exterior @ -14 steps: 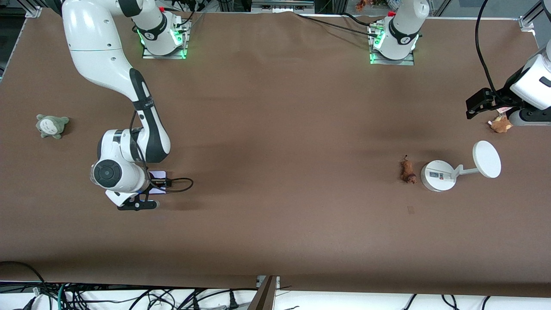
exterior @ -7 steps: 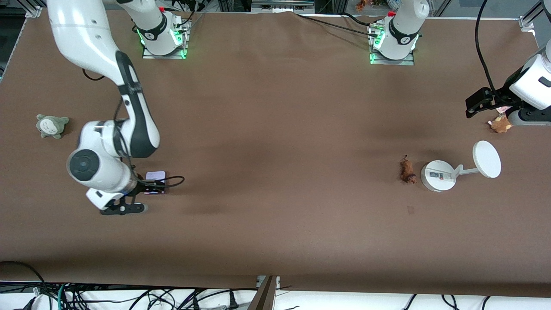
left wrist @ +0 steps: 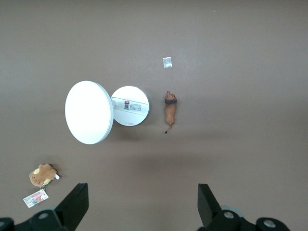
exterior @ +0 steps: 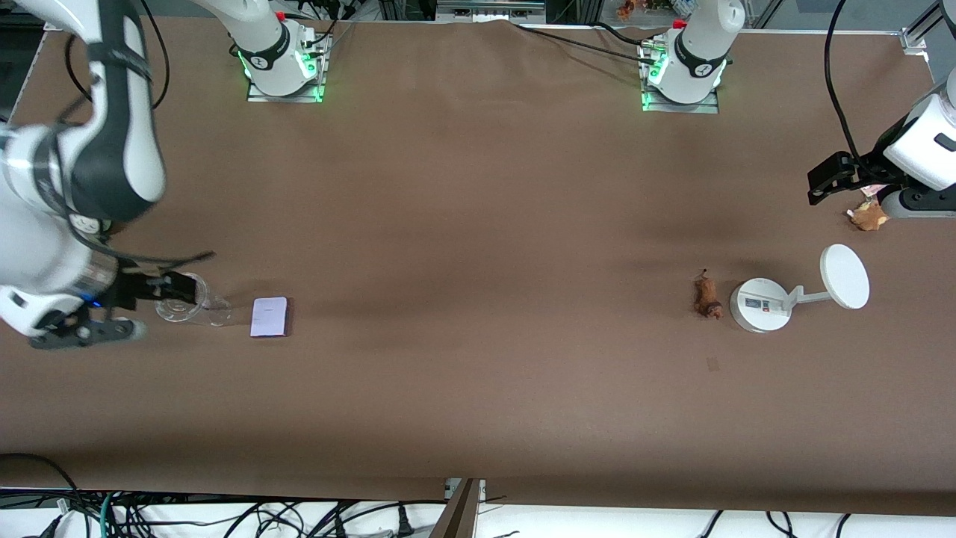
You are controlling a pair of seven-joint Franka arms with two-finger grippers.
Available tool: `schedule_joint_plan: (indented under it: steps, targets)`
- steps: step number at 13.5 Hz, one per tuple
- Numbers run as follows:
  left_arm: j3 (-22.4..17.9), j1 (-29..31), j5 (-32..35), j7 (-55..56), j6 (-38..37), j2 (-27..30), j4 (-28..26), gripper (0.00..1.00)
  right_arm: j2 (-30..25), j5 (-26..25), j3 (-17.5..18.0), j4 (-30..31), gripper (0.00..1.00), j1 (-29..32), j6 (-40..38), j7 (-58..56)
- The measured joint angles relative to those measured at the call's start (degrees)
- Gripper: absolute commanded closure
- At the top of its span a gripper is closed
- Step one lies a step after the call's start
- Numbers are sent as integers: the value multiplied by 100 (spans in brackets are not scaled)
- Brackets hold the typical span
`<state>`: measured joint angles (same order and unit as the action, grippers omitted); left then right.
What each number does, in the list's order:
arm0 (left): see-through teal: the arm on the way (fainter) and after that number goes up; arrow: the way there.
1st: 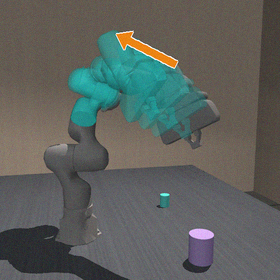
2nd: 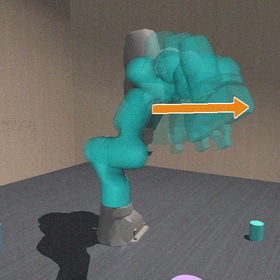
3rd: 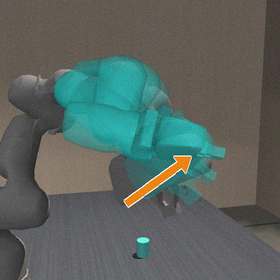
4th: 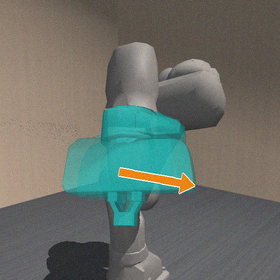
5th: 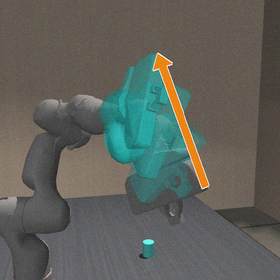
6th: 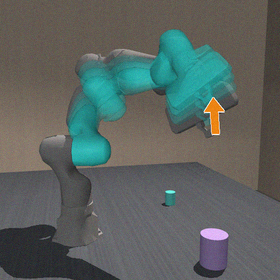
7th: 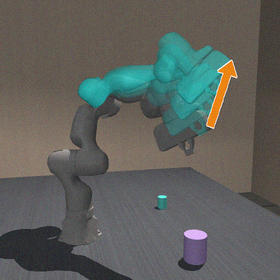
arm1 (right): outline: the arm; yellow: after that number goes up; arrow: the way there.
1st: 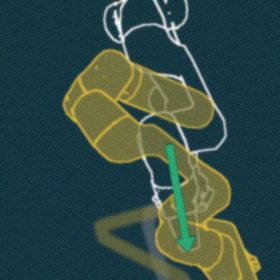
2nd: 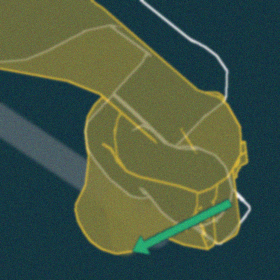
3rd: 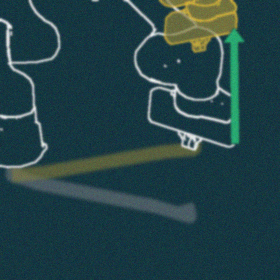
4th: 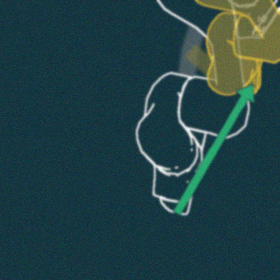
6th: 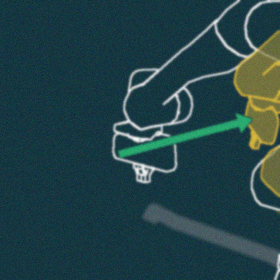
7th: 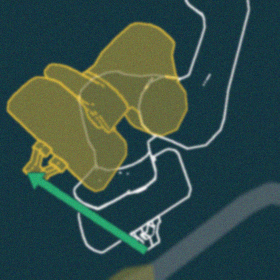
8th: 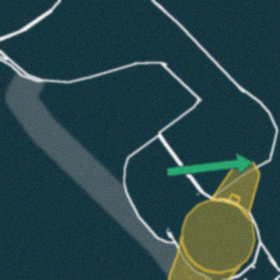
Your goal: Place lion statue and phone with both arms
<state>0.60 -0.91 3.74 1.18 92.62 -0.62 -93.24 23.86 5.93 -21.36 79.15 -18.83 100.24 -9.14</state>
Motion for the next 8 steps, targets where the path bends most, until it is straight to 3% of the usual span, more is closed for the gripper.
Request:
schedule_joint_plan:
  steps: [4,5,8]
  targets:
    - [0,0,0,0,-2,0,0,0,-508,0,-90,6,0,25,-692,167]
    - [0,0,0,0,-2,0,0,0,-649,-16,78,21,0,111,-734,173]
    - [0,-1,0,0,-2,0,0,0,-1155,-485,1059,189,0,750,-846,236]
